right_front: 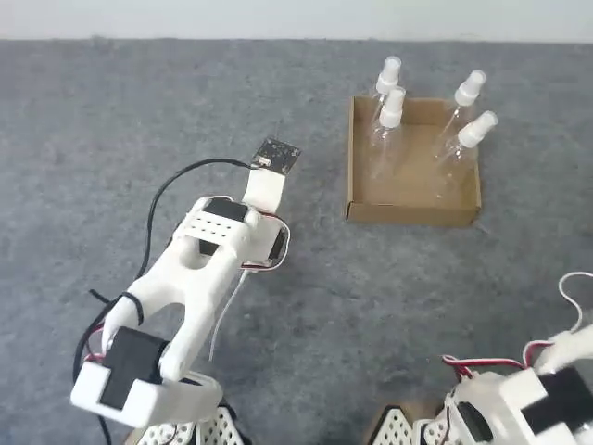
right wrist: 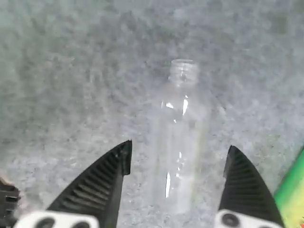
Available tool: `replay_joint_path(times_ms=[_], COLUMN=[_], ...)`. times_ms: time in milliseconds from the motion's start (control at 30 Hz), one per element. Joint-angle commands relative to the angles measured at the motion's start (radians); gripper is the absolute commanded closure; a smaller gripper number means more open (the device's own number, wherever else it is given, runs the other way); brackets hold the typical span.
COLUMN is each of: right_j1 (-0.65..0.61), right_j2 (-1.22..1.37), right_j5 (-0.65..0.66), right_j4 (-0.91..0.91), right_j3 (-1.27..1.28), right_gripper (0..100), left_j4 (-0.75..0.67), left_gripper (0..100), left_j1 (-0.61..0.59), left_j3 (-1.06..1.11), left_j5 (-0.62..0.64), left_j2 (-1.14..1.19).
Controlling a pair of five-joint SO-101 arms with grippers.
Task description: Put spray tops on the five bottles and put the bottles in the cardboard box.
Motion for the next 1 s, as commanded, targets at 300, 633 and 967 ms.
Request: replay_joint_path(times_ms=[300, 633, 967], right_j1=[-0.004, -0.096, -0.262], right_j2=[-0.016, 0.059, 0.056], right_j5=[0.014, -0.094, -0.316], right_j4=[-0.228, -0.226, -0.162], right_j3=[0.226, 0.229, 0.153], right_gripper=[74.5, 92.8, 98.9], left_j4=[-0.021, -0.021, -0.021], left_gripper=[99, 99, 99], left_j1=[0.005, 0.005, 0.003], left_j3=[-0.025, -0.025, -0.025], left_j5=[-0.006, -0.005, -0.006], left_j2=[-0.031, -0.031, -0.032])
